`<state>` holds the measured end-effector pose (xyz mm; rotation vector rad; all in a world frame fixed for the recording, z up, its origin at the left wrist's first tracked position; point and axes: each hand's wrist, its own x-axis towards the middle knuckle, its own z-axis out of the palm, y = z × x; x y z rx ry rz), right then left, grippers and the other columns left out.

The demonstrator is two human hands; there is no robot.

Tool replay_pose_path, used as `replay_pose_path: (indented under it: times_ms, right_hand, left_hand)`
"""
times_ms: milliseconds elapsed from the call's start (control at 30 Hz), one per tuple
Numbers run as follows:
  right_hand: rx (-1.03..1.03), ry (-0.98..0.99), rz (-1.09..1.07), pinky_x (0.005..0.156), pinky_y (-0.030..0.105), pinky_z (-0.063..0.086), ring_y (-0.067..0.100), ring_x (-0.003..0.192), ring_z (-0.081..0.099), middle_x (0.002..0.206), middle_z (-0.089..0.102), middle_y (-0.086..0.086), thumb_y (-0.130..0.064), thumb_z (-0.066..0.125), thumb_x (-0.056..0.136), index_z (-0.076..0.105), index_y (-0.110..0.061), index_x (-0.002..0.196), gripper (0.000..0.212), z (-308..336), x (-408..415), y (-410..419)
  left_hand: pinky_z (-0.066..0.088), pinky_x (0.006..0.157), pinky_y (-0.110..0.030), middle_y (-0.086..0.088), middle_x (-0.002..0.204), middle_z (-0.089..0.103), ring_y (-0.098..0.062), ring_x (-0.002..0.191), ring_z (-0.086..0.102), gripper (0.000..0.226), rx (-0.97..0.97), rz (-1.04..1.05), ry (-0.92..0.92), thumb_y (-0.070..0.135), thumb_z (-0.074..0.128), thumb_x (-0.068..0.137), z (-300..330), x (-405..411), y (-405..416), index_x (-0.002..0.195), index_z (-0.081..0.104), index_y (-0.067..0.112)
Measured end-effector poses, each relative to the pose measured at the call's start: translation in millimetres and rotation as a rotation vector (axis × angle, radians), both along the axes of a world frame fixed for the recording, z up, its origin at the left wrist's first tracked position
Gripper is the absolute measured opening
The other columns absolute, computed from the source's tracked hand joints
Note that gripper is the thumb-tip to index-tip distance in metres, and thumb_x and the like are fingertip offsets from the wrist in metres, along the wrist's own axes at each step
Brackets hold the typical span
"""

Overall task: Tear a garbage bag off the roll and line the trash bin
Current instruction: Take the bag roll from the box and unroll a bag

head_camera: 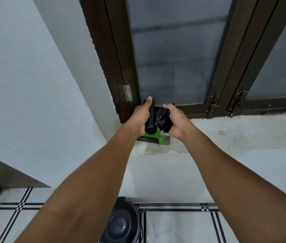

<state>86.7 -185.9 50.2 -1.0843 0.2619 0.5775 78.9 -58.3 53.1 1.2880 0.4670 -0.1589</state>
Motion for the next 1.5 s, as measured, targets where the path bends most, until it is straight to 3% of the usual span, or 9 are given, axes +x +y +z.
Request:
replay_pose_path:
  times_ms: [167, 367, 667, 767, 933, 1000, 1133, 1300, 1500]
  right_hand:
    - [0.078, 0.013, -0.053, 0.069, 0.036, 0.057, 0.026, 0.081, 0.069, 0.091, 0.070, 0.012, -0.030, 0.057, 0.099, 0.064, -0.009, 0.104, 0.023, -7, -1, 3]
    - [0.115, 0.036, -0.102, 0.069, 0.038, 0.060, 0.031, 0.096, 0.070, 0.109, 0.070, 0.017, -0.031, 0.062, 0.095, 0.060, -0.005, 0.132, 0.045, -9, -1, 6]
    - [0.196, 0.027, -0.129, 0.070, 0.039, 0.061, 0.031, 0.099, 0.071, 0.112, 0.072, 0.016, -0.032, 0.062, 0.095, 0.060, -0.005, 0.134, 0.047, -11, -2, 6]
    - [-0.026, -0.060, -0.035, 0.069, 0.035, 0.059, 0.027, 0.093, 0.073, 0.106, 0.074, 0.012, -0.040, 0.058, 0.099, 0.067, -0.009, 0.120, 0.039, -1, 0, 4]
    - [-0.336, -0.165, 0.302, 0.085, 0.036, 0.057, 0.022, 0.104, 0.072, 0.108, 0.077, 0.004, -0.083, 0.052, 0.081, 0.071, -0.021, 0.116, 0.074, 16, 3, -8]
    - [-0.427, -0.211, 0.365, 0.087, 0.035, 0.057, 0.021, 0.103, 0.072, 0.110, 0.076, 0.005, -0.077, 0.059, 0.082, 0.071, -0.019, 0.119, 0.070, 15, 4, -10]
    - [-0.293, -0.192, 0.238, 0.058, 0.025, 0.055, 0.016, 0.076, 0.074, 0.095, 0.077, 0.006, -0.046, 0.059, 0.099, 0.071, -0.010, 0.115, 0.041, 15, 3, -9]
    - [-0.089, -0.138, 0.025, 0.085, 0.044, 0.060, 0.032, 0.103, 0.072, 0.114, 0.074, 0.017, -0.039, 0.059, 0.098, 0.066, -0.008, 0.122, 0.040, 9, 1, 4]
    - [-0.012, -0.085, -0.193, 0.087, 0.052, 0.060, 0.034, 0.098, 0.072, 0.108, 0.071, 0.017, -0.030, 0.062, 0.094, 0.062, -0.007, 0.115, 0.030, 8, 1, 18]
  left_hand:
    - [0.063, 0.080, -0.054, -0.027, 0.110, 0.072, -0.037, 0.085, 0.075, 0.061, -0.065, 0.037, -0.002, 0.053, 0.059, 0.098, -5, 5, -2, 0.124, 0.061, -0.002]
    - [0.064, 0.072, -0.050, -0.020, 0.094, 0.073, -0.035, 0.076, 0.076, 0.055, -0.167, 0.113, -0.012, 0.054, 0.061, 0.097, -9, 8, -4, 0.119, 0.061, 0.003]
    - [0.056, 0.088, -0.068, -0.029, 0.120, 0.071, -0.045, 0.101, 0.074, 0.065, -0.336, 0.213, -0.045, 0.060, 0.065, 0.091, -18, 13, -12, 0.128, 0.060, 0.007]
    - [0.057, 0.090, -0.065, -0.026, 0.119, 0.073, -0.043, 0.102, 0.074, 0.071, -0.307, 0.188, -0.047, 0.064, 0.063, 0.090, -22, 13, -8, 0.131, 0.061, 0.007]
    - [0.060, 0.091, -0.055, -0.019, 0.114, 0.076, -0.036, 0.100, 0.076, 0.058, -0.080, 0.061, -0.111, 0.057, 0.060, 0.096, -26, 11, -3, 0.130, 0.063, 0.010]
    - [0.061, 0.090, -0.054, -0.021, 0.115, 0.075, -0.036, 0.101, 0.076, 0.056, -0.069, 0.052, -0.117, 0.055, 0.061, 0.097, -24, 11, -3, 0.128, 0.065, 0.009]
    - [0.057, 0.095, -0.059, -0.024, 0.120, 0.073, -0.040, 0.106, 0.074, 0.071, -0.158, 0.025, -0.107, 0.061, 0.073, 0.084, -24, 11, -1, 0.128, 0.062, 0.007]
    - [0.058, 0.091, -0.061, -0.024, 0.124, 0.071, -0.043, 0.106, 0.073, 0.079, -0.283, 0.050, -0.100, 0.055, 0.084, 0.075, -19, 13, -5, 0.135, 0.059, 0.010]
    - [0.060, 0.082, -0.058, -0.023, 0.122, 0.072, -0.044, 0.100, 0.074, 0.070, -0.446, 0.244, -0.074, 0.052, 0.084, 0.077, -19, 13, -14, 0.132, 0.063, 0.014]
